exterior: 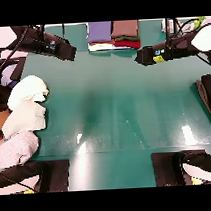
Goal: Fold the shirts.
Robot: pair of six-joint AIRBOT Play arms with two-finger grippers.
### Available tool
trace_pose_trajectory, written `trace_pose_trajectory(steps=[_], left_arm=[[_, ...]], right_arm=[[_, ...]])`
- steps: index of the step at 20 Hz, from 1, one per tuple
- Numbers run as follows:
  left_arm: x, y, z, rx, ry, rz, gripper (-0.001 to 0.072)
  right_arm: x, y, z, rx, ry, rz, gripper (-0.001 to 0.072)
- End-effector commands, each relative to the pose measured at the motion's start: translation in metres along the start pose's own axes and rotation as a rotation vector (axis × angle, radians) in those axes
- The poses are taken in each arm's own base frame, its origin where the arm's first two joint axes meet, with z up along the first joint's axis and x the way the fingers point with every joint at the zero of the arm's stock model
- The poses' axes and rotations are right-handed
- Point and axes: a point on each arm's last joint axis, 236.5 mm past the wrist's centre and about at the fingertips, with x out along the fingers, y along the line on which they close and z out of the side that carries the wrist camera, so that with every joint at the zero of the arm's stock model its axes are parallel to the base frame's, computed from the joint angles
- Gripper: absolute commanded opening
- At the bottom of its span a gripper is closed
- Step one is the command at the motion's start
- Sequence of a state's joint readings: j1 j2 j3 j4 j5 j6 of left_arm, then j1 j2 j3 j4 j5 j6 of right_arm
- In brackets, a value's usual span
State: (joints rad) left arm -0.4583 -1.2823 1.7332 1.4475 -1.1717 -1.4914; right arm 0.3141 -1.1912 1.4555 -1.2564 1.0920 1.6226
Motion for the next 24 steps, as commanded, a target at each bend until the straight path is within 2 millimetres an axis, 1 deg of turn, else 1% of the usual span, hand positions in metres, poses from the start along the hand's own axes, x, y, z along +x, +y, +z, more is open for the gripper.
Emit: trace_pose_trajectory(steps=[1, 2, 3, 5, 6, 7, 8, 9, 10, 12, 13, 15, 16, 18, 20, 21, 22, 24], left_arm=[[-0.001, -0.002, 0.019, -0.007, -0.079, -0.010, 0.0023], [-0.002, 0.002, 0.027, 0.001, -0.112, 0.008, 0.0023], [-0.002, 0.013, 0.026, 0.041, -0.107, 0.054, 0.0024], [-0.009, 0.067, 0.003, 0.095, -0.004, 0.244, 0.0024], [-0.015, 0.100, -0.013, 0.062, 0.062, 0.325, 0.0025], [-0.020, 0.128, -0.030, 0.002, 0.111, 0.372, 0.0026], [-0.025, 0.159, -0.052, -0.059, 0.172, 0.418, 0.0113], [-0.028, 0.185, -0.075, -0.120, 0.229, 0.456, 0.0357], [-0.031, 0.209, -0.103, -0.196, 0.288, 0.491, 0.0518], [-0.026, 0.242, -0.156, -0.299, 0.383, 0.532, 0.0518], [-0.021, 0.253, -0.179, -0.330, 0.412, 0.544, 0.0518], [-0.003, 0.270, -0.224, -0.373, 0.456, 0.551, 0.0518], [0.006, 0.274, -0.245, -0.396, 0.487, 0.550, 0.0519], [0.025, 0.280, -0.278, -0.429, 0.553, 0.532, 0.0519], [0.046, 0.284, -0.295, -0.434, 0.591, 0.514, 0.0519], [0.055, 0.286, -0.300, -0.436, 0.592, 0.512, 0.0518], [0.062, 0.289, -0.303, -0.456, 0.584, 0.518, 0.0518], [0.068, 0.293, -0.303, -0.468, 0.568, 0.525, 0.0517]], right_arm=[[0.000, 0.000, 0.001, 0.000, -0.005, 0.001, 0.0019], [0.000, 0.000, 0.003, 0.000, -0.011, 0.001, 0.0019], [0.000, 0.000, 0.004, 0.000, -0.017, 0.001, 0.0019], [0.000, 0.001, 0.005, 0.000, -0.018, 0.002, 0.0019], [0.000, 0.001, 0.004, -0.001, -0.015, 0.001, 0.0019], [0.000, 0.000, 0.003, -0.001, -0.012, 0.001, 0.0019], [0.000, 0.000, 0.003, -0.001, -0.014, 0.001, 0.0019], [0.000, 0.000, 0.004, -0.001, -0.016, 0.001, 0.0019], [0.000, 0.000, 0.004, -0.001, -0.018, 0.001, 0.0019], [0.000, 0.001, 0.005, -0.001, -0.020, 0.001, 0.0019], [0.000, 0.000, 0.005, -0.001, -0.020, 0.001, 0.0019], [0.000, 0.000, 0.005, -0.001, -0.019, 0.001, 0.0019], [0.000, 0.000, 0.005, -0.001, -0.019, 0.001, 0.0019], [0.000, 0.000, 0.005, -0.001, -0.020, 0.001, 0.0019], [0.000, 0.000, 0.005, -0.001, -0.019, 0.001, 0.0019], [0.000, 0.000, 0.005, -0.001, -0.019, 0.001, 0.0019], [0.000, 0.000, 0.004, -0.001, -0.018, 0.001, 0.0019], [0.000, 0.000, 0.005, -0.001, -0.019, 0.001, 0.0019]])
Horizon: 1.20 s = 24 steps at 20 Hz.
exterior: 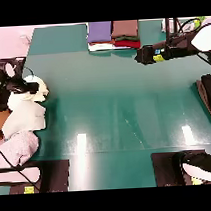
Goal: Fold the shirts.
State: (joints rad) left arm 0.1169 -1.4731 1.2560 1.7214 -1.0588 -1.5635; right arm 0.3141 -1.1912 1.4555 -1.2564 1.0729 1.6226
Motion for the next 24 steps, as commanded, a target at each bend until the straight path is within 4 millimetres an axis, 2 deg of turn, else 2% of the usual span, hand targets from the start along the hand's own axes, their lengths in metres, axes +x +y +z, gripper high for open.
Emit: trace_pose_trajectory(steps=[1, 2, 3, 4, 5, 6, 8, 10, 11, 13, 15, 16, 18, 19, 21, 24], left_arm=[[0.021, 0.000, 0.002, -0.029, -0.004, -0.002, 0.0516], [0.020, 0.000, 0.002, -0.031, -0.005, -0.002, 0.0398], [0.018, 0.000, 0.001, -0.032, -0.004, -0.002, 0.0143], [0.013, 0.001, 0.003, -0.035, -0.015, -0.001, 0.0033], [0.000, 0.004, 0.011, -0.041, -0.046, 0.002, 0.0023], [-0.020, 0.006, 0.025, -0.047, -0.104, 0.005, 0.0023], [-0.095, 0.013, 0.065, -0.047, -0.301, 0.014, 0.0022], [-0.200, 0.009, 0.095, 0.017, -0.541, 0.023, 0.0022], [-0.256, 0.000, 0.100, 0.070, -0.659, 0.023, 0.0021], [-0.350, -0.026, 0.093, 0.183, -0.851, 0.005, 0.0021], [-0.416, -0.060, 0.073, 0.305, -0.980, -0.050, 0.0021], [-0.437, -0.080, 0.063, 0.377, -1.019, -0.090, 0.0021], [-0.457, -0.130, 0.042, 0.528, -1.050, -0.193, 0.0021], [-0.455, -0.156, 0.032, 0.594, -1.036, -0.248, 0.0020], [-0.443, -0.211, 0.009, 0.711, -0.977, -0.375, 0.0020], [-0.412, -0.305, -0.033, 0.896, -0.834, -0.564, 0.0021]], right_arm=[[0.000, 0.000, 0.000, -0.001, 0.000, 0.000, 0.0019], [0.000, 0.000, 0.000, -0.001, -0.001, 0.000, 0.0019], [0.000, 0.000, 0.001, -0.001, -0.002, 0.001, 0.0019], [0.000, 0.001, 0.001, -0.001, -0.005, 0.001, 0.0018], [-0.003, 0.002, 0.004, -0.003, -0.015, 0.003, 0.0019], [-0.007, 0.004, 0.010, -0.007, -0.030, 0.006, 0.0018], [-0.028, 0.016, 0.034, -0.029, -0.096, 0.021, 0.0018], [-0.060, 0.031, 0.066, -0.059, -0.193, 0.042, 0.0018], [-0.077, 0.040, 0.081, -0.074, -0.246, 0.052, 0.0018], [-0.110, 0.054, 0.105, -0.100, -0.336, 0.070, 0.0018], [-0.138, 0.065, 0.122, -0.122, -0.408, 0.083, 0.0018], [-0.150, 0.070, 0.128, -0.131, -0.438, 0.088, 0.0018], [-0.174, 0.074, 0.140, -0.141, -0.498, 0.091, 0.0018], [-0.183, 0.073, 0.145, -0.142, -0.520, 0.086, 0.0018], [-0.197, 0.066, 0.151, -0.136, -0.551, 0.068, 0.0018], [-0.204, 0.050, 0.149, -0.108, -0.557, 0.034, 0.0018]])
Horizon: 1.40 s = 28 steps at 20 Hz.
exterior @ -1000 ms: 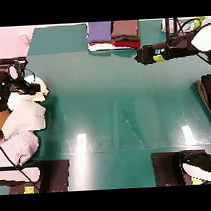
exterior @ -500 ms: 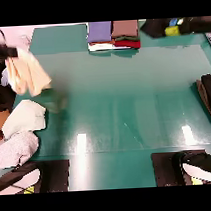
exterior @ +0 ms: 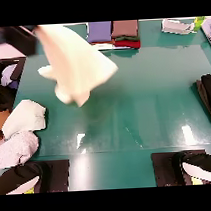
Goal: Fold the shirts.
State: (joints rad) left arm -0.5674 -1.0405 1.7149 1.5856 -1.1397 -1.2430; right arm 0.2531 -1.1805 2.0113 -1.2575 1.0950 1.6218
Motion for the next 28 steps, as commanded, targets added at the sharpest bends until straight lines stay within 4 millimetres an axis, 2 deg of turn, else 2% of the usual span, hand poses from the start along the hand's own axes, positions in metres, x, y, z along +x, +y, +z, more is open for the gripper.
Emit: trace_pose_trajectory(steps=[1, 3, 4, 5, 6, 7, 8, 10, 12, 14, 15, 17, 19, 20, 21, 23, 28], left_arm=[[0.040, -0.125, 0.000, 0.089, 0.046, -0.334, 0.0021], [0.075, -0.182, -0.017, 0.125, 0.119, -0.448, 0.0023], [0.092, -0.202, -0.031, 0.142, 0.169, -0.480, 0.0025], [0.108, -0.214, -0.043, 0.143, 0.211, -0.496, 0.0071], [0.122, -0.217, -0.055, 0.118, 0.255, -0.488, 0.0412], [0.133, -0.205, -0.065, 0.066, 0.302, -0.442, 0.0615], [0.139, -0.182, -0.075, 0.019, 0.346, -0.378, 0.0610], [0.137, -0.117, -0.102, -0.097, 0.454, -0.239, 0.0610], [0.119, -0.055, -0.146, -0.264, 0.591, -0.131, 0.0610], [0.102, -0.024, -0.201, -0.387, 0.716, -0.061, 0.0610], [0.095, -0.020, -0.231, -0.426, 0.778, -0.045, 0.0611], [0.087, -0.035, -0.292, -0.486, 0.917, -0.044, 0.0611], [0.088, -0.067, -0.339, -0.529, 1.012, -0.092, 0.0611], [0.093, -0.086, -0.354, -0.571, 1.019, -0.131, 0.0612], [0.097, -0.101, -0.364, -0.615, 1.015, -0.162, 0.0611], [0.106, -0.120, -0.378, -0.679, 0.996, -0.189, 0.0611], [0.111, -0.133, -0.398, -0.721, 0.985, -0.188, 0.0610]], right_arm=[[-0.013, -0.016, 0.004, 0.021, -0.018, -0.043, 0.0018], [-0.017, -0.031, -0.009, 0.039, 0.006, -0.078, 0.0018], [-0.018, -0.037, -0.016, 0.049, 0.019, -0.095, 0.0018], [-0.021, -0.043, -0.022, 0.057, 0.029, -0.109, 0.0018], [-0.023, -0.049, -0.029, 0.065, 0.041, -0.124, 0.0018], [-0.025, -0.054, -0.035, 0.073, 0.048, -0.138, 0.0018], [-0.028, -0.059, -0.040, 0.081, 0.052, -0.152, 0.0018], [-0.033, -0.070, -0.045, 0.094, 0.051, -0.179, 0.0018], [-0.036, -0.076, -0.046, 0.101, 0.037, -0.195, 0.0018], [-0.035, -0.080, -0.048, 0.108, 0.027, -0.202, 0.0018], [-0.034, -0.080, -0.050, 0.111, 0.030, -0.200, 0.0018], [-0.030, -0.083, -0.054, 0.118, 0.035, -0.202, 0.0018], [-0.024, -0.087, -0.062, 0.127, 0.051, -0.206, 0.0018], [-0.022, -0.089, -0.066, 0.131, 0.061, -0.208, 0.0018], [-0.020, -0.091, -0.071, 0.135, 0.073, -0.210, 0.0018], [-0.017, -0.093, -0.081, 0.143, 0.100, -0.213, 0.0018], [-0.014, -0.095, -0.087, 0.149, 0.115, -0.214, 0.0018]])
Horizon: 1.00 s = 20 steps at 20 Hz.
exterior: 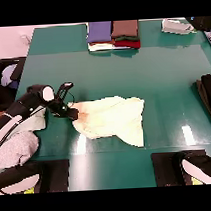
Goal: Fold the shirts.
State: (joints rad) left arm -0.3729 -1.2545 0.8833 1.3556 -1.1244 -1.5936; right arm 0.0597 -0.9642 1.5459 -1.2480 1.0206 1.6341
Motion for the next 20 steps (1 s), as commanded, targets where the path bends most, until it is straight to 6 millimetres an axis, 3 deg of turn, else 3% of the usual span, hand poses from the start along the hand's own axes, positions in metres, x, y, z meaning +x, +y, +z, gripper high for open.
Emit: trace_pose_trajectory(steps=[1, 4, 5, 7, 8, 10, 12, 15, 17, 18, 19, 20], left_arm=[[0.017, -0.005, -0.004, -0.047, -0.017, -0.042, 0.0610], [0.024, -0.011, -0.004, -0.069, -0.006, -0.070, 0.0608], [0.027, -0.011, -0.005, -0.065, 0.005, -0.068, 0.0577], [0.031, -0.012, -0.007, -0.052, 0.018, -0.069, 0.0301], [0.028, -0.011, -0.004, -0.042, 0.007, -0.068, 0.0061], [0.013, -0.011, 0.011, -0.037, -0.023, -0.068, 0.0023], [-0.014, -0.013, 0.035, -0.001, -0.107, -0.053, 0.0023], [-0.056, -0.022, 0.066, 0.031, -0.231, -0.057, 0.0023], [-0.067, -0.025, 0.073, 0.039, -0.260, -0.061, 0.0023], [-0.069, -0.026, 0.074, 0.039, -0.263, -0.061, 0.0023], [-0.068, -0.025, 0.074, 0.039, -0.260, -0.061, 0.0023], [-0.068, -0.025, 0.073, 0.039, -0.256, -0.061, 0.0023]], right_arm=[[0.003, -0.001, -0.004, 0.003, 0.012, -0.001, 0.0018], [0.003, -0.001, -0.005, 0.003, 0.017, -0.001, 0.0018], [0.003, -0.001, -0.008, 0.003, 0.027, -0.002, 0.0018], [0.003, -0.002, -0.017, 0.003, 0.066, -0.005, 0.0018], [0.002, -0.003, -0.024, 0.001, 0.095, -0.009, 0.0018], [0.000, -0.008, -0.043, -0.006, 0.177, -0.028, 0.0018], [-0.001, -0.019, -0.075, -0.010, 0.292, -0.064, 0.0018], [0.006, -0.041, -0.148, 0.026, 0.504, -0.107, 0.0018], [0.013, -0.055, -0.201, 0.071, 0.646, -0.132, 0.0022], [0.015, -0.059, -0.228, 0.097, 0.709, -0.133, 0.0155], [0.017, -0.061, -0.253, 0.127, 0.769, -0.128, 0.0430], [0.019, -0.061, -0.278, 0.163, 0.836, -0.118, 0.0520]])
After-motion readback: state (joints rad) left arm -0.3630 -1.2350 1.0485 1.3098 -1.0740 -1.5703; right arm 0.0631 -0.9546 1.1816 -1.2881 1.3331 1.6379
